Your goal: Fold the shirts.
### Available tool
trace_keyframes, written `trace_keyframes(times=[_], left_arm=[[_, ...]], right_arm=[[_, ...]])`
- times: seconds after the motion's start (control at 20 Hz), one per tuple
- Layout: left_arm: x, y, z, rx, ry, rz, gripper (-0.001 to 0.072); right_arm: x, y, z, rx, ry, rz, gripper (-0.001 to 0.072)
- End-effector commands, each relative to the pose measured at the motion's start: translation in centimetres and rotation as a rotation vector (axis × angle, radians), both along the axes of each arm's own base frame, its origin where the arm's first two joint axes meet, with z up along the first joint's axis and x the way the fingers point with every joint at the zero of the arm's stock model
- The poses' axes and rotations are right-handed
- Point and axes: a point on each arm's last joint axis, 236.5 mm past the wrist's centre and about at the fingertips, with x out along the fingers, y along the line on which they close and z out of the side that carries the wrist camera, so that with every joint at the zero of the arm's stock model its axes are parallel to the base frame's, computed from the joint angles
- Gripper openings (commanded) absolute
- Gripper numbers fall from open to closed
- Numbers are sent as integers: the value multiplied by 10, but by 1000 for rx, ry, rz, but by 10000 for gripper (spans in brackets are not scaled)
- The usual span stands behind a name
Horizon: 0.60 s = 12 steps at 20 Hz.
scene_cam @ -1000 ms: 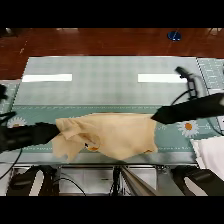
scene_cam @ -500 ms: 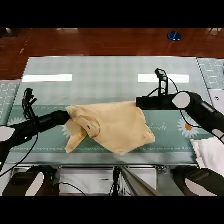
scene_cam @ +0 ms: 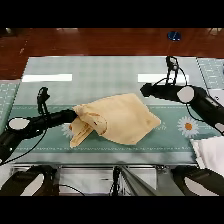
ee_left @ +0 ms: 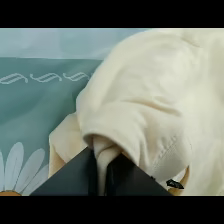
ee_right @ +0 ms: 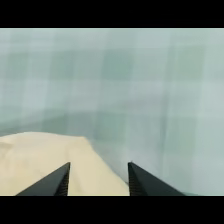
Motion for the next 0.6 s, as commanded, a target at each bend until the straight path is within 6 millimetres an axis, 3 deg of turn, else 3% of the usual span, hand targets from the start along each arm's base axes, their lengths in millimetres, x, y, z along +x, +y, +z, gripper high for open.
trace_keyframes(times=[0.0,0.1,0.15,0.25,0.3,0.35,0.4,0.45,0.55], left_arm=[[0,-3,-2,-4,7,-8,43],[-2,-4,-2,-8,11,-15,44],[-2,-4,-2,-8,11,-15,43],[-2,-4,-2,-8,11,-14,43],[-2,-4,-2,-8,11,-15,43],[-2,-4,-2,-8,11,-15,43],[-2,-4,-2,-8,11,-15,43],[-2,-4,-2,-8,11,-15,44],[-2,-4,-2,-8,11,-15,43]], right_arm=[[4,-16,31,8,-9,-13,457],[-3,-51,63,-61,-10,-21,454],[-13,-79,71,-133,19,-35,452],[-54,-145,60,-304,176,-87,440],[-82,-171,46,-362,292,-112,440],[-108,-184,28,-375,399,-111,442],[-135,-182,6,-327,504,-79,450],[-161,-164,-17,-220,598,-35,487],[-199,-109,-47,41,722,50,558]])
